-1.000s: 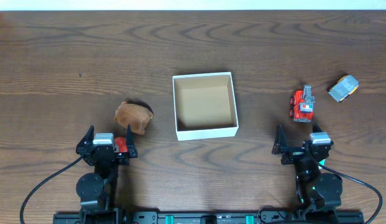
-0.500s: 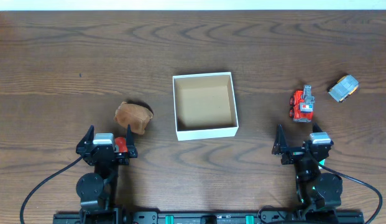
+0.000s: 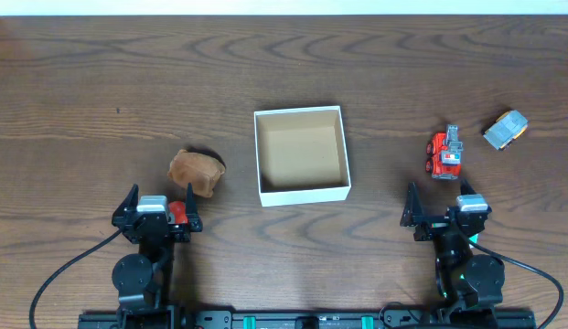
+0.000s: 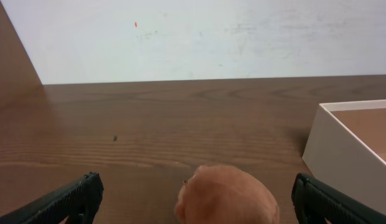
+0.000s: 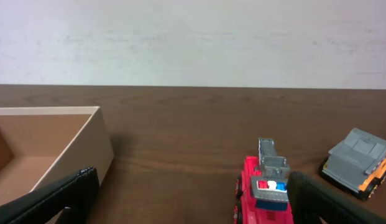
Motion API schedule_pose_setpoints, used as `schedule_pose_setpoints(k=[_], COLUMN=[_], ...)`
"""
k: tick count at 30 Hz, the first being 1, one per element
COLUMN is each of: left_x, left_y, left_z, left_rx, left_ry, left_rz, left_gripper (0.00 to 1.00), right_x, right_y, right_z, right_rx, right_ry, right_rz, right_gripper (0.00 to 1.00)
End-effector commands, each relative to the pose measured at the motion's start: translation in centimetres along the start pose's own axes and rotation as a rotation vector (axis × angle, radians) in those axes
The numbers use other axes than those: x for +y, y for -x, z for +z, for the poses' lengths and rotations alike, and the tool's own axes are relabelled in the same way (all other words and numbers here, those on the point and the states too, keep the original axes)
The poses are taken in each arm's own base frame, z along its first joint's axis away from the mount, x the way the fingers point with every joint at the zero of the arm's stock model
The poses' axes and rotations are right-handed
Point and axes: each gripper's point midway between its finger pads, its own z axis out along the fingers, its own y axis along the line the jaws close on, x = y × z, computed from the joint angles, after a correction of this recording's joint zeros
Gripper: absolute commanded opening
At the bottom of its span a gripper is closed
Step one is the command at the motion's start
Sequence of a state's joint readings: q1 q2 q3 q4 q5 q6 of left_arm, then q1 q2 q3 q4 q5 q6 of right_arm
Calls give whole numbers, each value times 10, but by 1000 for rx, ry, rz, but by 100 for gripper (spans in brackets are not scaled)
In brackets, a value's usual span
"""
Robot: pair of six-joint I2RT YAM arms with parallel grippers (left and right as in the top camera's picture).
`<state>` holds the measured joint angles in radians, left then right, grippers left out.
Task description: Pack container
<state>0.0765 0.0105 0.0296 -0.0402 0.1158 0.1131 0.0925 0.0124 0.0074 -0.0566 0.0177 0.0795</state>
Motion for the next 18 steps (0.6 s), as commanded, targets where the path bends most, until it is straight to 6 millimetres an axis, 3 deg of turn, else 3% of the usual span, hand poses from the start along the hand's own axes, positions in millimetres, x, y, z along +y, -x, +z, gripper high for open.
schedule_pose_setpoints(k=[1, 9, 14, 18], left_x=[-2, -2, -2, -2], left_y=[-17, -17, -17, -16], left_z=[2, 2, 2, 1], left_rx=[45, 45, 44, 55], left_ry=[-7, -7, -7, -4], left_rz=[19, 19, 18, -132], left_gripper=[98, 98, 98, 98], right_x=[-10, -22, -22, -20], right_y=[-1, 8, 29, 53], right_z=[0, 0, 4, 13], right_rx=[1, 13, 66, 151], right_ry=[-57, -132, -147, -154], right_rz=[48, 82, 78, 49], right_gripper=[99, 99, 99, 99])
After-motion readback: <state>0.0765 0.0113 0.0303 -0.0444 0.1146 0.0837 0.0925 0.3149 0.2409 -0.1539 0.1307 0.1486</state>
